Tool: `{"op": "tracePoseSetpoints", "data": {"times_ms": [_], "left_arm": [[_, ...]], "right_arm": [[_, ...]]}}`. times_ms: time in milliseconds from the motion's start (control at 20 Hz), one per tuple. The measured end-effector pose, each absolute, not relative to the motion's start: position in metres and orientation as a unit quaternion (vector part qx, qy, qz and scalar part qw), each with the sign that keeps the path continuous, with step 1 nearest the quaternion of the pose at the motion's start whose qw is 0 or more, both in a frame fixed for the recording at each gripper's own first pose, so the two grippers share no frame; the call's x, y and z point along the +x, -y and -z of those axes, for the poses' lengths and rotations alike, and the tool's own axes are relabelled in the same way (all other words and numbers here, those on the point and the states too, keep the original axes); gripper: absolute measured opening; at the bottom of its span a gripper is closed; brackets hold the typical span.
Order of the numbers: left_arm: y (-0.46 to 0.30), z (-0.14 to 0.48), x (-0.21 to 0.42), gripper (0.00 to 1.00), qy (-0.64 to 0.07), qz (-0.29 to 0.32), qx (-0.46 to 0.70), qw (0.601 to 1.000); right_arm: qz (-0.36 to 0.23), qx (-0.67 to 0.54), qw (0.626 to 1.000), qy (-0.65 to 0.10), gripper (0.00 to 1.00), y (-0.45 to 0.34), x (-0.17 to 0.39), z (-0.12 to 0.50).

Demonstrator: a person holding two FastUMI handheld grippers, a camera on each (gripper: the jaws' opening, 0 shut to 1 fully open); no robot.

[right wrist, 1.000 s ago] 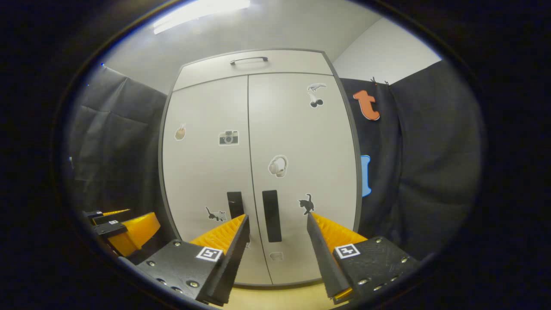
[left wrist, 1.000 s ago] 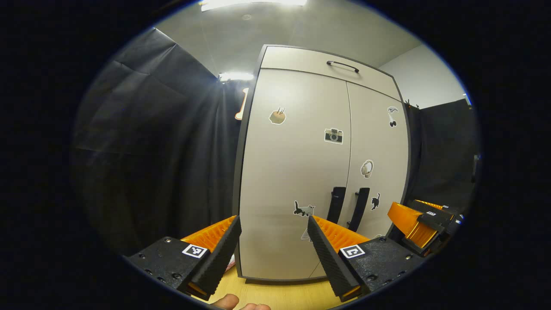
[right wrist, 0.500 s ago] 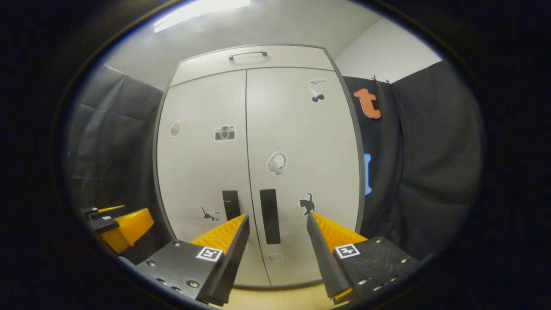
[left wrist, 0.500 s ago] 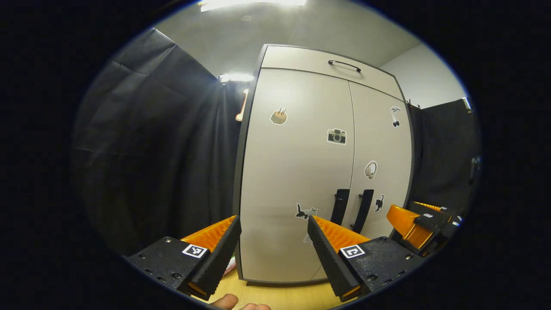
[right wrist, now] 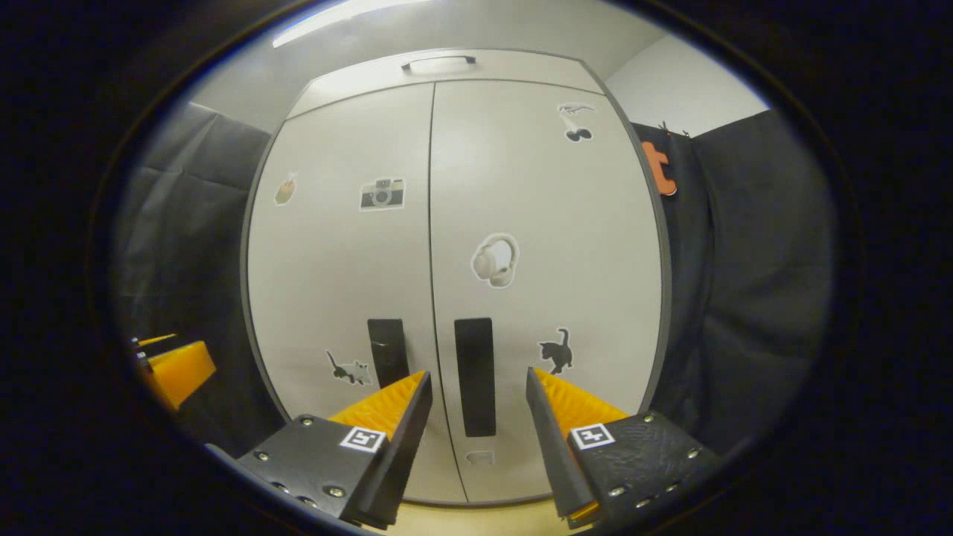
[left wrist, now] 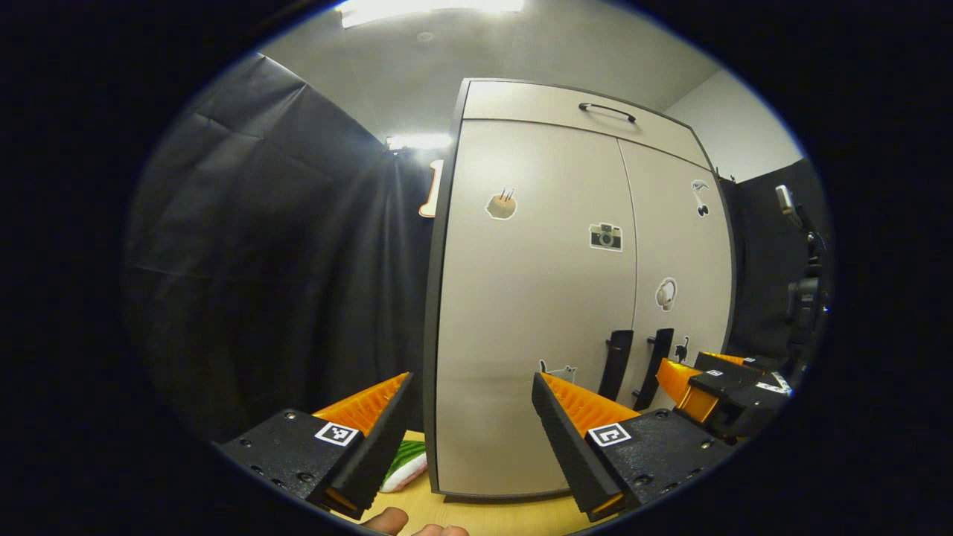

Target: Open the right door of the double-door shoe cabinet with the right hand, and open the left door with the left hand.

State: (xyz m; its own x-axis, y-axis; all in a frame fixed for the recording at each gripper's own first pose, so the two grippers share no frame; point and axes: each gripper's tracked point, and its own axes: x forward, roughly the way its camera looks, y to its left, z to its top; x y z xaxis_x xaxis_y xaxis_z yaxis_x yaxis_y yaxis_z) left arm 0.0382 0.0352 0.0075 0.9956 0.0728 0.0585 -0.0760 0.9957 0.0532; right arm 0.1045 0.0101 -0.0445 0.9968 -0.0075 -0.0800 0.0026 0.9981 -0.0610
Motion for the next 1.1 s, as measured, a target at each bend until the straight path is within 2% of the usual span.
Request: {"op": "tracePoseSetpoints", "data": {"times_ms": [100, 200, 600, 650, 750, 800, 900, 950, 1100], "left_arm": [[-0.041, -0.008, 0.040, 0.96, 0.029, -0.043, 0.030, 0.998], [-0.047, -0.007, 0.043, 0.96, 0.028, -0.048, 0.031, 0.998], [-0.064, 0.002, 0.041, 0.96, 0.013, -0.063, 0.027, 0.998], [-0.066, 0.003, 0.040, 1.00, 0.013, -0.065, 0.027, 0.997], [-0.072, 0.004, 0.035, 0.96, 0.011, -0.070, 0.027, 0.997], [-0.074, 0.004, 0.033, 0.96, 0.010, -0.074, 0.027, 0.997], [-0.079, 0.005, 0.028, 0.96, 0.008, -0.078, 0.025, 0.997], [-0.079, 0.006, 0.025, 0.96, 0.006, -0.078, 0.024, 0.997], [-0.081, 0.008, 0.020, 0.96, 0.003, -0.078, 0.023, 0.997]], "right_arm": [[0.006, -0.031, 0.998, -0.046, 0.77, -0.010, 0.118, 0.053], [0.005, -0.033, 0.998, -0.051, 0.54, -0.013, 0.127, 0.058], [0.011, -0.048, 0.996, -0.070, 0.53, -0.016, 0.148, 0.078], [0.032, -0.057, 0.995, -0.073, 0.53, -0.009, 0.145, 0.077], [0.028, -0.048, 0.996, -0.065, 0.34, -0.011, 0.148, 0.077], [0.028, -0.048, 0.996, -0.066, 0.29, -0.011, 0.150, 0.080], [0.025, -0.048, 0.996, -0.067, 0.29, -0.011, 0.147, 0.079], [0.022, -0.046, 0.996, -0.072, 0.22, -0.011, 0.148, 0.080], [0.012, -0.045, 0.996, -0.071, 0.22, -0.011, 0.143, 0.078]]}}
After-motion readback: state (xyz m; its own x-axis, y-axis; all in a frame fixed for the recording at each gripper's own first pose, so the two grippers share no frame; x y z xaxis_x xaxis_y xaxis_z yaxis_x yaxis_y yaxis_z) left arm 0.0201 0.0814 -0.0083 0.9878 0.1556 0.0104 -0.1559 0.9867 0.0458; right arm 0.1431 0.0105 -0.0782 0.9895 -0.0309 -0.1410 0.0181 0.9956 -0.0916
